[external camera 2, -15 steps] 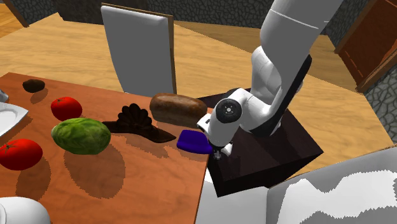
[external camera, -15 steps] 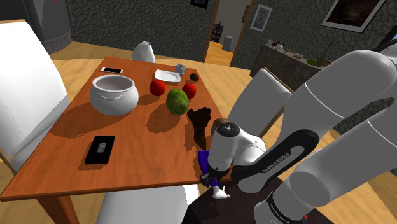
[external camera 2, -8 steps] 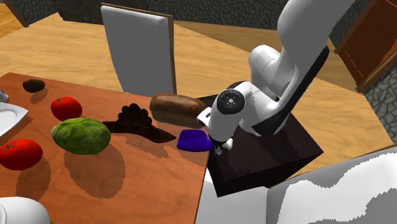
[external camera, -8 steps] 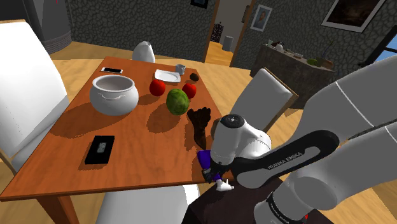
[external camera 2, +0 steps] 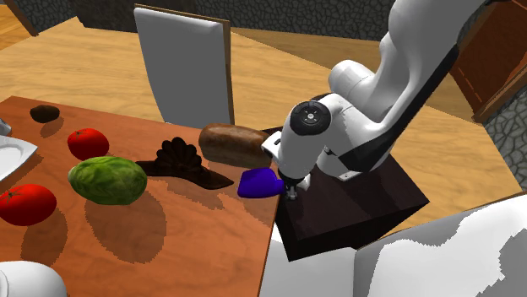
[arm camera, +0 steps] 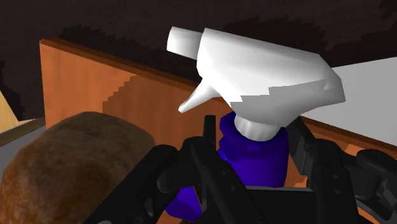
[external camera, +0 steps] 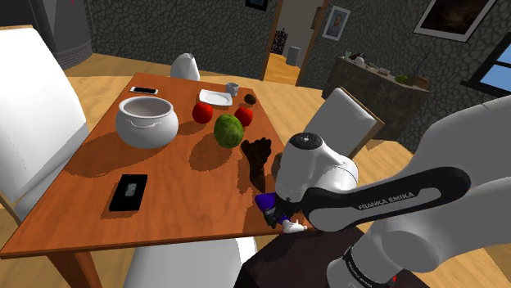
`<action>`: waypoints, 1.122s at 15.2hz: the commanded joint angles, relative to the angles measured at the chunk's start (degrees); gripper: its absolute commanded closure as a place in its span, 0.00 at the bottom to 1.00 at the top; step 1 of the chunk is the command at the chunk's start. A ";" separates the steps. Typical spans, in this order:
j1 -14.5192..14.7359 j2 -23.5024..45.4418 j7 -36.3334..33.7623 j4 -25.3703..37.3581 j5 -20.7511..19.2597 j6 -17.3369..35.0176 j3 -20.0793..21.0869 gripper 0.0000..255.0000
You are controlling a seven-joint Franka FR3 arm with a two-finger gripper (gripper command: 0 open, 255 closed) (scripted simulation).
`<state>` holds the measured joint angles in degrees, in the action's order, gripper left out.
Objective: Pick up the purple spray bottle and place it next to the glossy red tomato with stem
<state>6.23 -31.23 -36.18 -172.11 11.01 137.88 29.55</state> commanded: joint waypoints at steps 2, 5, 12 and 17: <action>0.65 -3.15 0.81 0.85 0.14 -4.00 -1.18 1.00; 1.15 -6.02 1.41 1.80 0.10 -7.78 -2.22 1.00; 1.68 -11.46 2.52 4.61 -0.56 -15.92 -4.36 1.00; 1.70 -14.34 3.14 7.07 -1.27 -21.19 -5.71 1.00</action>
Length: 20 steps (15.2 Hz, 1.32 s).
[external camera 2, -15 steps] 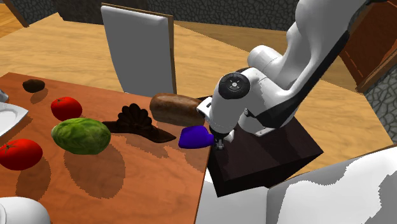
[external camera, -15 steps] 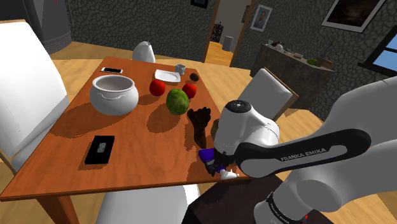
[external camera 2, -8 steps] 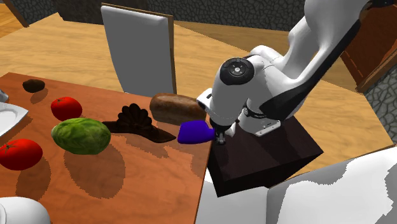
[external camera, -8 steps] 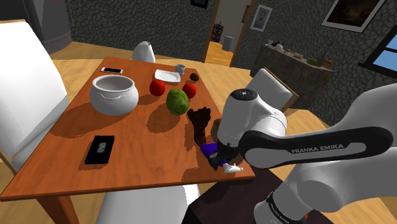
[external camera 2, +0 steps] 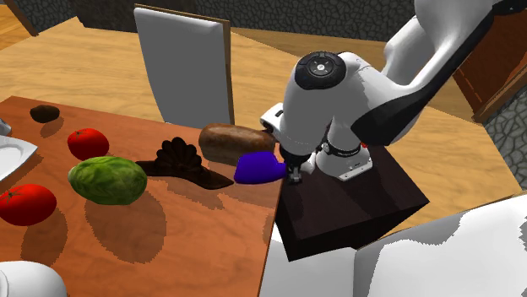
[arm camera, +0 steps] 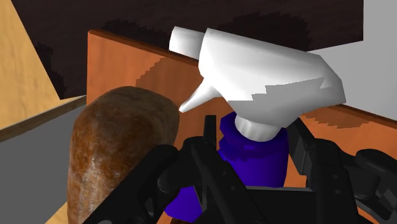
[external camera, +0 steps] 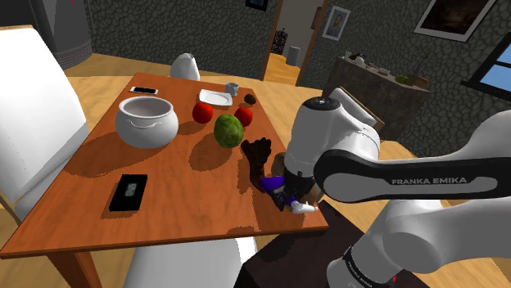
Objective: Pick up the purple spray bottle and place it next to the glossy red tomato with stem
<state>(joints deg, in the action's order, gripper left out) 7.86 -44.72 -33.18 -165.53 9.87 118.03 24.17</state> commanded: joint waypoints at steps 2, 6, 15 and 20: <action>0.04 -1.78 0.37 1.56 -0.44 -3.33 -0.84 1.00; -2.90 0.00 3.17 3.50 -3.09 -3.18 -3.17 1.00; -14.06 14.54 12.45 11.55 -12.49 4.44 -10.13 1.00; -18.43 23.55 16.22 18.48 -16.50 6.99 -13.18 1.00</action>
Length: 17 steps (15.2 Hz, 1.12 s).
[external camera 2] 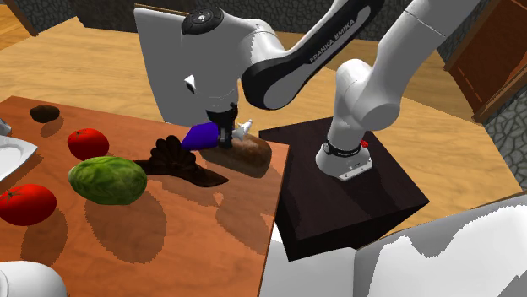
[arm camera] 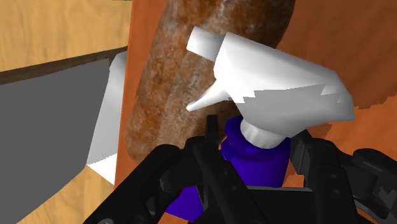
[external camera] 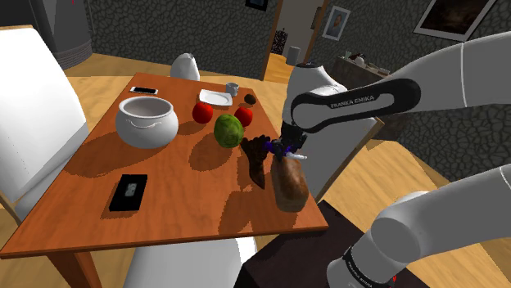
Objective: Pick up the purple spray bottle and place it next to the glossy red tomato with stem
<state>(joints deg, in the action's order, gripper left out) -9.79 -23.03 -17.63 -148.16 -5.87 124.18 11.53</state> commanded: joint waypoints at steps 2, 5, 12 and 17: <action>-2.18 5.48 2.06 4.31 -2.05 1.44 -1.62 1.00; -3.94 10.91 4.06 9.52 -3.63 1.91 -3.12 1.00; -6.91 23.55 8.73 23.62 -5.73 1.09 -6.06 1.00; -8.54 32.82 12.16 35.55 -6.11 -1.07 -7.59 1.00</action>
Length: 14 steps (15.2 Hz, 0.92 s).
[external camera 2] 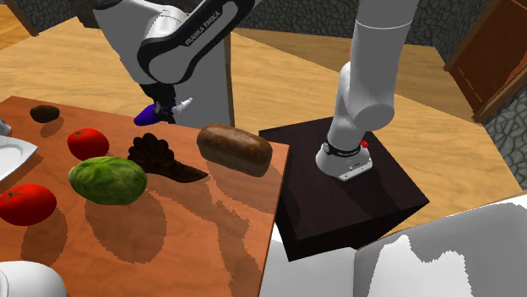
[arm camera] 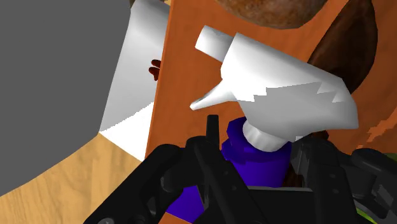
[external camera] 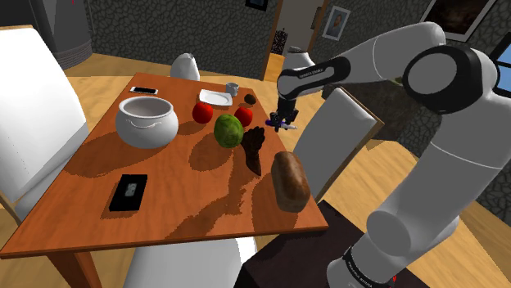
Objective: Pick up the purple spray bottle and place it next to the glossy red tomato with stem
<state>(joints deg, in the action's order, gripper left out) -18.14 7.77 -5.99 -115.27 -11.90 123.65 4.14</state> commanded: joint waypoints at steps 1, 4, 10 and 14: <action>-0.49 3.93 1.20 5.27 -0.08 -1.14 -0.45 1.00; -1.36 9.87 3.28 13.68 0.05 -3.32 -1.10 1.00; -2.94 23.37 7.46 34.31 0.64 -9.88 -2.03 1.00; -3.78 35.46 10.49 54.25 1.20 -17.35 -2.50 1.00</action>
<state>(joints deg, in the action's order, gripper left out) -21.83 39.79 3.80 -66.74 -10.82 108.47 1.73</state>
